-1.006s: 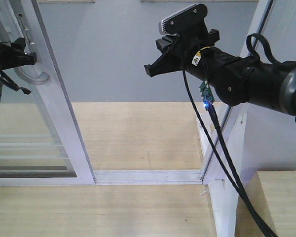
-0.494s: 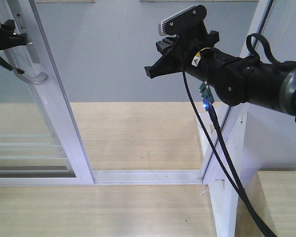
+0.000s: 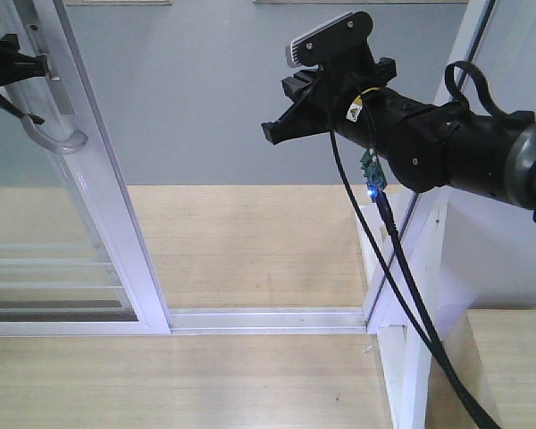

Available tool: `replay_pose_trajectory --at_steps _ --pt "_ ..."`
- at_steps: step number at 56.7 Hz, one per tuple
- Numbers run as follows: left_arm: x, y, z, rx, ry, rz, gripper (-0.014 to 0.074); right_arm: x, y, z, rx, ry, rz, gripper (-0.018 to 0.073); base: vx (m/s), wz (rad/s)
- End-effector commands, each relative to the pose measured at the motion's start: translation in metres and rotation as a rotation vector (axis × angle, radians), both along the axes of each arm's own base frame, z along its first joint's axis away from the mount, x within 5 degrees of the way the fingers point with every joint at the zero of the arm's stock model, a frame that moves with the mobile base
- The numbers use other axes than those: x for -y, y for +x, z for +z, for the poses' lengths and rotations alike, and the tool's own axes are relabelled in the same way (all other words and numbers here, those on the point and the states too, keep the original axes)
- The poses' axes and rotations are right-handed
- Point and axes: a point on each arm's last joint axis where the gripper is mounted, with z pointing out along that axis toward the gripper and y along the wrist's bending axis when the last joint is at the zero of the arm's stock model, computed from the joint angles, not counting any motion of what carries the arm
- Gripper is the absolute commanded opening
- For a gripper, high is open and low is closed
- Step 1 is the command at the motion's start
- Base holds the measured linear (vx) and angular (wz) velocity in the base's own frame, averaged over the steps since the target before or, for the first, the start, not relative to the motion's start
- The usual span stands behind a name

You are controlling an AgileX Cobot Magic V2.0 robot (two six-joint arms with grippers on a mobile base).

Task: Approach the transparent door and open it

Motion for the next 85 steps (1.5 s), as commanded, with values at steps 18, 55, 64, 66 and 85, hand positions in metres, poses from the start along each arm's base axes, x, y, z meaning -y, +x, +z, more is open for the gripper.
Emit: replay_pose_trajectory --at_steps 18,55,64,66,85 --pt "-0.007 -0.004 0.038 0.139 0.1 0.022 -0.0007 0.001 0.0 0.032 0.142 0.052 0.003 -0.0009 0.0 0.0" --pt "-0.04 -0.045 0.067 0.032 -0.055 0.11 -0.0002 0.001 0.0 0.033 0.144 0.052 0.003 -0.0009 0.0 0.0" --pt "-0.038 -0.083 0.096 0.085 -0.064 0.114 0.0 0.001 0.0 0.033 0.144 0.053 0.003 -0.0009 0.0 0.0" --pt "-0.035 -0.094 0.103 0.077 -0.069 0.099 0.0 0.001 0.0 0.033 0.144 0.055 0.002 -0.0009 0.0 0.0" --pt "-0.013 -0.169 0.127 0.034 -0.08 0.013 0.0 0.011 -0.016 0.054 0.089 0.035 -0.002 -0.0008 0.0 0.0"
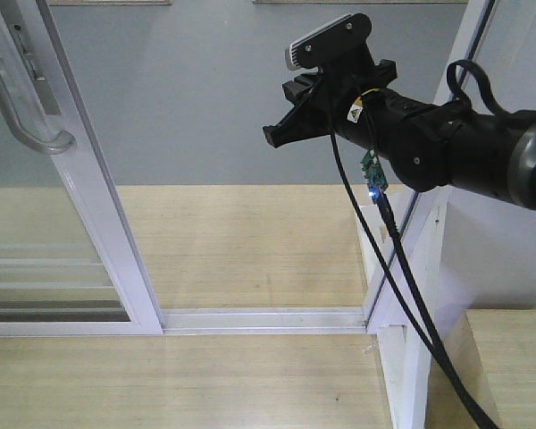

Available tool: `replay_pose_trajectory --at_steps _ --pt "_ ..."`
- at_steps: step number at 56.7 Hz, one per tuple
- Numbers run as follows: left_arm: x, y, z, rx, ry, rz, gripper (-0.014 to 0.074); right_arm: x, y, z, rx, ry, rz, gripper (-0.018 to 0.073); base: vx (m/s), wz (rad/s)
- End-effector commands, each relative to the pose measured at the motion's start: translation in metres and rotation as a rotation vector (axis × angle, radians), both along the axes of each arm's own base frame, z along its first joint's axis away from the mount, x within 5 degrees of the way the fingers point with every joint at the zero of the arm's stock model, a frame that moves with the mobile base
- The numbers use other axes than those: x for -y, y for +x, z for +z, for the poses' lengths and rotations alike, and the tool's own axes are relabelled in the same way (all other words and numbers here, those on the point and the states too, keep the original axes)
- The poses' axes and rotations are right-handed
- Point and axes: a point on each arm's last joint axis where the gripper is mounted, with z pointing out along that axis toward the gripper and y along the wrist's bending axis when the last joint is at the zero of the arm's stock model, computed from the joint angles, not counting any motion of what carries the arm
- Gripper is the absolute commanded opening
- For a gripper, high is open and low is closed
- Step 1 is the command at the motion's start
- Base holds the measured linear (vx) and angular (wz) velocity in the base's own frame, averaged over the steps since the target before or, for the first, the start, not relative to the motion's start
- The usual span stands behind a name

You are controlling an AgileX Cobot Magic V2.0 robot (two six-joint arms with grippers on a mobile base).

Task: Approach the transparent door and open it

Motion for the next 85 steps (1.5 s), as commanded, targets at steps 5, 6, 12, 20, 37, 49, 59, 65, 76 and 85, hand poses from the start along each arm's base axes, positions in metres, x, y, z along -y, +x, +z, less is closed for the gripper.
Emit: replay_pose_trajectory --at_steps 5,6,12,20,37,49,59,65,76,85 --pt "0.007 -0.031 0.014 0.102 0.012 0.002 0.0 0.018 -0.021 0.062 0.082 0.066 -0.023 -0.0008 0.0 0.0" --pt "0.009 -0.034 0.011 0.096 0.01 -0.006 0.0 0.021 -0.024 0.066 0.081 0.064 -0.025 -0.0008 0.0 0.0" --pt "0.019 -0.049 0.0 0.067 0.001 -0.048 0.0 0.036 -0.039 0.09 0.1 0.063 -0.041 -0.0008 0.0 0.0" --pt "0.03 -0.068 -0.017 0.052 -0.055 -0.089 0.0 0.058 -0.066 0.106 0.168 0.095 -0.069 -0.0006 0.0 0.0" --pt "0.04 -0.115 -0.04 0.084 -0.057 -0.131 0.0 0.105 -0.161 0.083 0.279 0.136 -0.085 -0.0006 0.0 0.0" --pt "0.047 -0.152 -0.053 0.103 -0.061 -0.185 0.0 0.129 -0.217 0.058 0.306 0.202 -0.096 -0.0006 0.0 0.0" --pt "0.054 -0.177 -0.066 0.13 -0.098 -0.24 0.0 0.142 -0.248 0.037 0.318 0.221 -0.095 -0.0006 0.0 0.0" --pt "0.056 -0.186 -0.076 0.139 -0.116 -0.251 0.0 0.146 -0.256 0.026 0.334 0.211 -0.092 -0.0006 0.0 0.0" --pt "0.057 -0.187 -0.082 0.135 -0.155 -0.257 0.0 0.146 -0.258 0.02 0.332 0.206 -0.092 -0.0006 0.0 0.0" --pt "0.058 -0.188 -0.083 0.129 -0.159 -0.268 0.0001 0.146 -0.258 0.019 0.317 0.199 -0.091 -0.0005 0.0 0.0"
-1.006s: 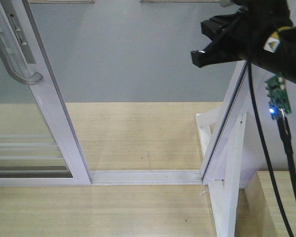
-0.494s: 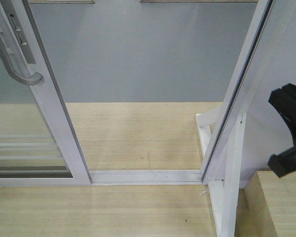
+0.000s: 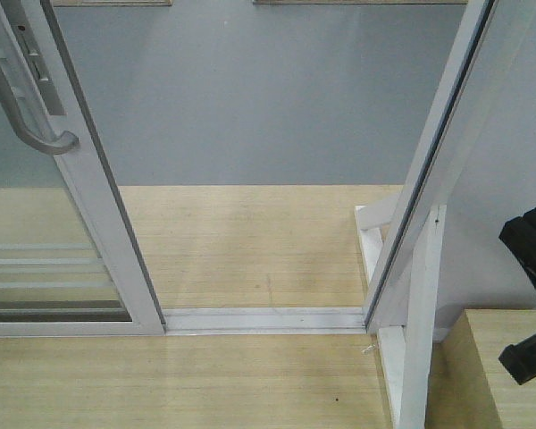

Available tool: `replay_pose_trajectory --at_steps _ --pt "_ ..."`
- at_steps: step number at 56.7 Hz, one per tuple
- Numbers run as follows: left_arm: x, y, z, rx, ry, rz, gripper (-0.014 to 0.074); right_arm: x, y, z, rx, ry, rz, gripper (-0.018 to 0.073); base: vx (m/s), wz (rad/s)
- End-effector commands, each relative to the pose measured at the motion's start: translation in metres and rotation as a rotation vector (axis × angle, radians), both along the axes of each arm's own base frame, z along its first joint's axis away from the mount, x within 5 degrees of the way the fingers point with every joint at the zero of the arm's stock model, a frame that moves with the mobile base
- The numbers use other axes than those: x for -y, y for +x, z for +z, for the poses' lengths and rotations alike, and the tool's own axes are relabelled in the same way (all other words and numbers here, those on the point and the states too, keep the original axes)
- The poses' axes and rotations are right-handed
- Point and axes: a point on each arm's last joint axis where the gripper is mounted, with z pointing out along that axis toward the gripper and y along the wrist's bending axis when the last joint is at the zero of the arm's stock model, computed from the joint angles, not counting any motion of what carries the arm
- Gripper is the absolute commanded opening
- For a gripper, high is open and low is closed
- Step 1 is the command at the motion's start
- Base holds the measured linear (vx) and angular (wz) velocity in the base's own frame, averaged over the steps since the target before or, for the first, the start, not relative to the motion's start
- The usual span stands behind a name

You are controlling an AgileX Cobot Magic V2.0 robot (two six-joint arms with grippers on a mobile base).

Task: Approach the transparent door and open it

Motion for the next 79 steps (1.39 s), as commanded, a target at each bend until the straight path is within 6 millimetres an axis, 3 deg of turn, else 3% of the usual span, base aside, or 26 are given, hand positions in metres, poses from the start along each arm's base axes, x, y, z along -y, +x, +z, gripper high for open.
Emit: replay_pose_trajectory --at_steps 1,36,57,72,79 --pt "0.0 0.0 0.012 0.064 -0.037 0.009 0.0001 0.001 0.001 0.015 0.089 0.028 -0.009 -0.0005 0.0 0.0" --pt "-0.001 -0.001 0.013 0.072 -0.028 0.01 0.0002 0.001 0.001 0.015 0.083 0.025 -0.008 -0.0005 0.0 0.0" --pt "-0.018 0.002 0.016 0.12 0.096 0.187 0.0002 0.001 0.001 0.015 0.083 0.025 -0.008 -0.0005 0.0 0.0" --pt "-0.021 0.002 0.018 0.158 0.132 0.212 0.0002 0.001 0.001 0.015 0.083 0.025 -0.008 -0.0005 0.0 0.0" --pt "-0.022 0.003 0.008 0.235 0.126 0.229 0.0002 0.001 0.001 0.015 0.083 0.025 -0.008 -0.0005 0.0 0.0"
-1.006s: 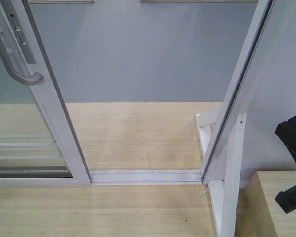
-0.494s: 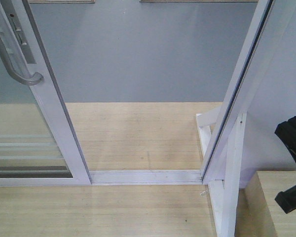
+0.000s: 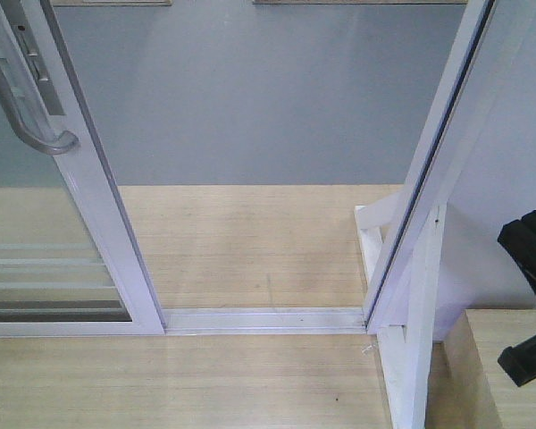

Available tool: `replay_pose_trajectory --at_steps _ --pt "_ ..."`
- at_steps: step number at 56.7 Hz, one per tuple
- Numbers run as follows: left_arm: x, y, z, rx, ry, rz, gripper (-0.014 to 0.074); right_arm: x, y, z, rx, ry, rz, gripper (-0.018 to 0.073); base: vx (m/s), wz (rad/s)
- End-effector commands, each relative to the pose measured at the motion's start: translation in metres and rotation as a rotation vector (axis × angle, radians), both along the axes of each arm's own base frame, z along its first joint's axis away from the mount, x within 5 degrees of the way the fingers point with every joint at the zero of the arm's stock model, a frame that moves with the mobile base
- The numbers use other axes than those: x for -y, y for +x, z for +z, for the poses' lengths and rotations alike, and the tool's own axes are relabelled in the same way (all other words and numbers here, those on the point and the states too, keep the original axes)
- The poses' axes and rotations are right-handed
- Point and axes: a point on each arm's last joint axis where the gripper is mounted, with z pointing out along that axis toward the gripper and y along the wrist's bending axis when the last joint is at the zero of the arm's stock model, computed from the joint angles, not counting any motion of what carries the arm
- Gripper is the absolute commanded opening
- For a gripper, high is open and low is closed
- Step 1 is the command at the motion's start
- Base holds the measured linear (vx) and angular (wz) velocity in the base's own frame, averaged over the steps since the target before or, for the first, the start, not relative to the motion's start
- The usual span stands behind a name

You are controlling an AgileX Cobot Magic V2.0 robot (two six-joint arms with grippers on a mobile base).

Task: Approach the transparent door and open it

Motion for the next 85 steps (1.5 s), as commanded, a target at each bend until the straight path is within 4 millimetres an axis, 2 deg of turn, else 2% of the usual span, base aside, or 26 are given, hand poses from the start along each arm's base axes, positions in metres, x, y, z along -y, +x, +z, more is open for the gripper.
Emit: replay_pose_trajectory --at_steps 1,6,13,16,19,68,72,76,85 --pt "-0.001 0.0 0.005 0.17 -0.009 0.013 0.0002 0.001 0.001 0.016 0.096 0.031 -0.009 -0.0005 0.0 0.0" --pt "-0.001 -0.008 -0.016 0.22 -0.027 0.018 0.0002 0.001 0.001 0.016 0.096 0.031 -0.009 -0.0005 0.0 0.0" --pt "-0.001 -0.015 -0.061 0.225 -0.03 0.018 0.0002 0.001 0.001 0.016 0.096 0.031 -0.009 -0.0005 0.0 0.0" --pt "-0.002 -0.011 -0.078 0.19 -0.032 0.024 0.0002 0.0 0.001 0.016 0.09 0.028 -0.009 -0.0005 0.0 0.0" --pt "-0.001 -0.01 -0.085 0.134 -0.049 0.02 0.0002 0.0 0.001 0.016 0.09 0.028 -0.009 -0.0005 0.0 0.0" --pt "0.0 -0.011 -0.087 0.097 -0.052 0.015 0.0002 0.0 0.001 0.014 0.093 0.029 -0.009 -0.0005 0.0 0.0" --pt "0.0 -0.011 -0.087 0.097 -0.052 0.015 0.0002 0.001 0.001 0.008 0.084 0.024 -0.009 -0.0005 0.0 0.0" --pt "0.0 -0.011 -0.087 0.097 -0.052 0.015 0.0002 0.003 -0.004 -0.007 0.059 0.051 -0.012 -0.0005 0.0 0.0" --pt "0.0 -0.011 -0.087 0.097 -0.052 0.015 0.0002 0.011 -0.022 -0.057 0.065 0.143 -0.017 -0.0005 0.0 0.0"
